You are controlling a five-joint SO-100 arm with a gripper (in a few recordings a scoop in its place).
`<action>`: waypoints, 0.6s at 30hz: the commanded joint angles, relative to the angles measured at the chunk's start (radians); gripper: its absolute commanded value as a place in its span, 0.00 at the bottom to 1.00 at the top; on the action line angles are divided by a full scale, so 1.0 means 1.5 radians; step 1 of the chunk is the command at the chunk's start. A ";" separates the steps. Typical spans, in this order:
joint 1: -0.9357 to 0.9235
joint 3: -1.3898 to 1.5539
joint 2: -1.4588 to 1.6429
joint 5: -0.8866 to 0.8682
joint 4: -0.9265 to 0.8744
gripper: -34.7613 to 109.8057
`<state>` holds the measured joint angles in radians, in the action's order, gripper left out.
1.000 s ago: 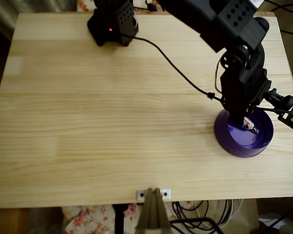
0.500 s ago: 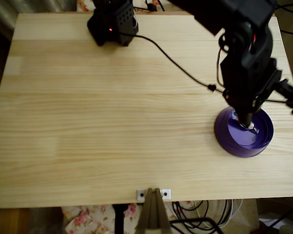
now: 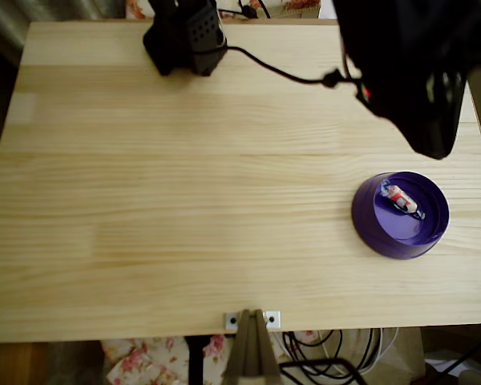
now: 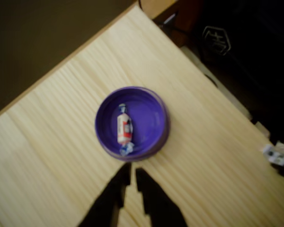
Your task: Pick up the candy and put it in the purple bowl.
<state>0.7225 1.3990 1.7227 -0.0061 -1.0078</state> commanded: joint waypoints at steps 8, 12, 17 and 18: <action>-0.157 0.123 0.315 -0.009 -0.024 0.24; -0.226 0.127 0.354 0.005 -0.092 0.24; -0.331 0.222 0.467 -0.042 -0.077 0.24; -0.353 0.240 0.490 -0.047 -0.078 0.24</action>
<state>0.2485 1.7319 2.3117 -0.0445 -1.1305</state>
